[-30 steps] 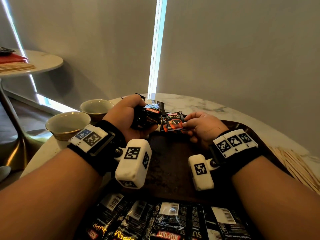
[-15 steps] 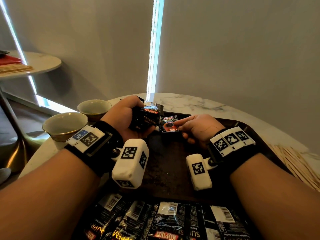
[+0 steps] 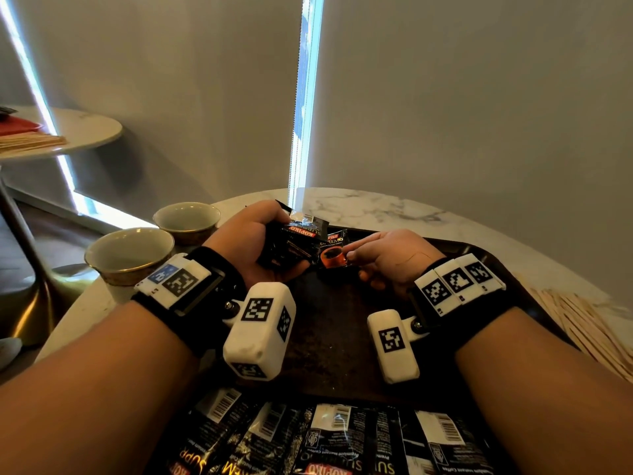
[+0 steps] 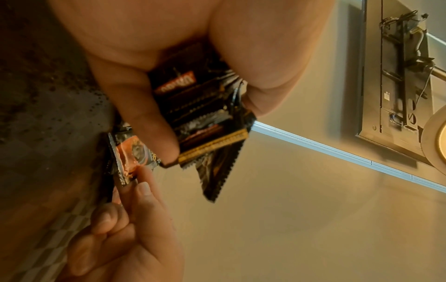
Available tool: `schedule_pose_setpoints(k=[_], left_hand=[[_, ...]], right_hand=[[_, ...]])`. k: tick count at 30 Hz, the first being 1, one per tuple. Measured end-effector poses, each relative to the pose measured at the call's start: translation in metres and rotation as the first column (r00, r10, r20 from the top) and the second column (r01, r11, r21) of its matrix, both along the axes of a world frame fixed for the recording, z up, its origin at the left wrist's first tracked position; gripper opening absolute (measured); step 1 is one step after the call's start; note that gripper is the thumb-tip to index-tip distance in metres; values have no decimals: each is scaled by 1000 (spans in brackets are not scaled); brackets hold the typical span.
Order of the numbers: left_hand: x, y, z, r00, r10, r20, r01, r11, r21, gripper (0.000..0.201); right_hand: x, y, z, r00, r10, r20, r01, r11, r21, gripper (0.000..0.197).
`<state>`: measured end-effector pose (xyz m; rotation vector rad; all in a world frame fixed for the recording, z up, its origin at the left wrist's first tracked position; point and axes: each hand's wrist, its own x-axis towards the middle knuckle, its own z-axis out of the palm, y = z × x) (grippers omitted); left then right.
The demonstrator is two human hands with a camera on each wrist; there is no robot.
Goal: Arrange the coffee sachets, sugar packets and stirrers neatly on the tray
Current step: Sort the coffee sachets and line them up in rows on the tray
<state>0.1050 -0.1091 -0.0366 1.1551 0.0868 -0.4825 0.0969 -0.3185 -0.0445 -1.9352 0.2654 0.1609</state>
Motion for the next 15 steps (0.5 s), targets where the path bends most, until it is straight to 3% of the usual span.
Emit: schedule_pose_setpoints(k=[6,15], left_hand=[[-1,-1,-1,1000,-19,-1,19,999,35,33],[-3,-3,0,998,-53,-22,54,996,71,35]], right_hand=[[5,-2,-5,999,-48,-19,48,998,-36,30],[1,0,-3,997,-79,-1,79,997,7,29]])
